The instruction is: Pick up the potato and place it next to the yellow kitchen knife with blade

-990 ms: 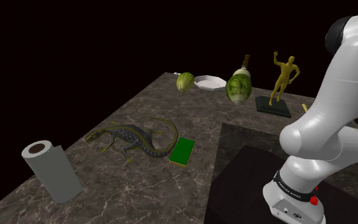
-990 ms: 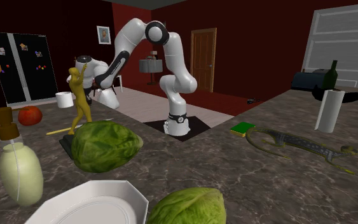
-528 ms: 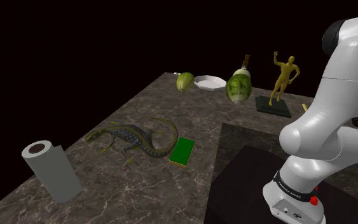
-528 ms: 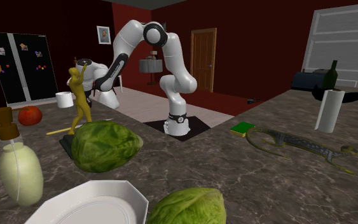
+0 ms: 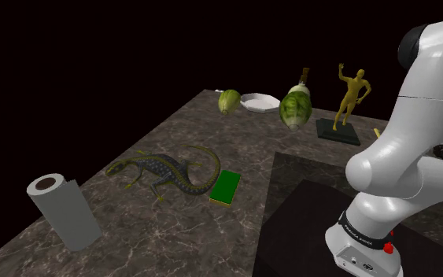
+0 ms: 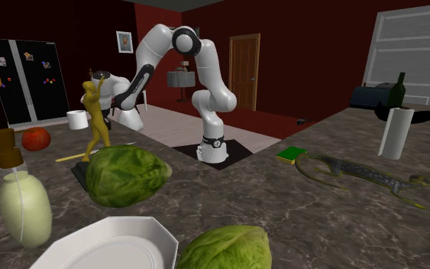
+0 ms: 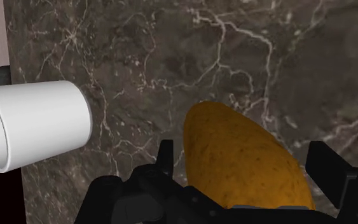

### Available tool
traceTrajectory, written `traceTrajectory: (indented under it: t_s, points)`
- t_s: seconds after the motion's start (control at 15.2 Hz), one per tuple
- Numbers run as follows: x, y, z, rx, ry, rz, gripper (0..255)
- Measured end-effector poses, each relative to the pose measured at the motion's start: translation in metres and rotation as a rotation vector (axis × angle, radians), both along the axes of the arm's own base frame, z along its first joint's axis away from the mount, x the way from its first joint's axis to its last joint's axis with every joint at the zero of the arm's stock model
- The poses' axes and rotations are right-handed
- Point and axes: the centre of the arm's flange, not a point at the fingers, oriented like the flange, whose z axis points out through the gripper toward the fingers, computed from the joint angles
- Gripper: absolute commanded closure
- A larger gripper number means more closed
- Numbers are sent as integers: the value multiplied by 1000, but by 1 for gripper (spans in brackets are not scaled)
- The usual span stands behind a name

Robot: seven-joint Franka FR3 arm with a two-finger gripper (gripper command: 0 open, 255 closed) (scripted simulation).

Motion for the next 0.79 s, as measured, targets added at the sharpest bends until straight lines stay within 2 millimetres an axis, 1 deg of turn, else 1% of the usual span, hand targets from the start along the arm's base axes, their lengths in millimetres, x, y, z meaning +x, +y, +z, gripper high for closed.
traceTrajectory:
  t_s: [0.07, 0.13, 0.33, 0.4, 0.53, 0.79]
  points:
    - [0, 0, 0, 0, 0, 0, 0]
    - [2, 2, 4, 1, 0, -1, 0]
    - [21, 6, 31, 2, -1, -2, 0]
    - [24, 9, 34, 2, -1, -2, 0]
    - [25, 11, 38, 3, 0, -2, 0]
    - [25, 11, 40, 4, 1, -3, 0]
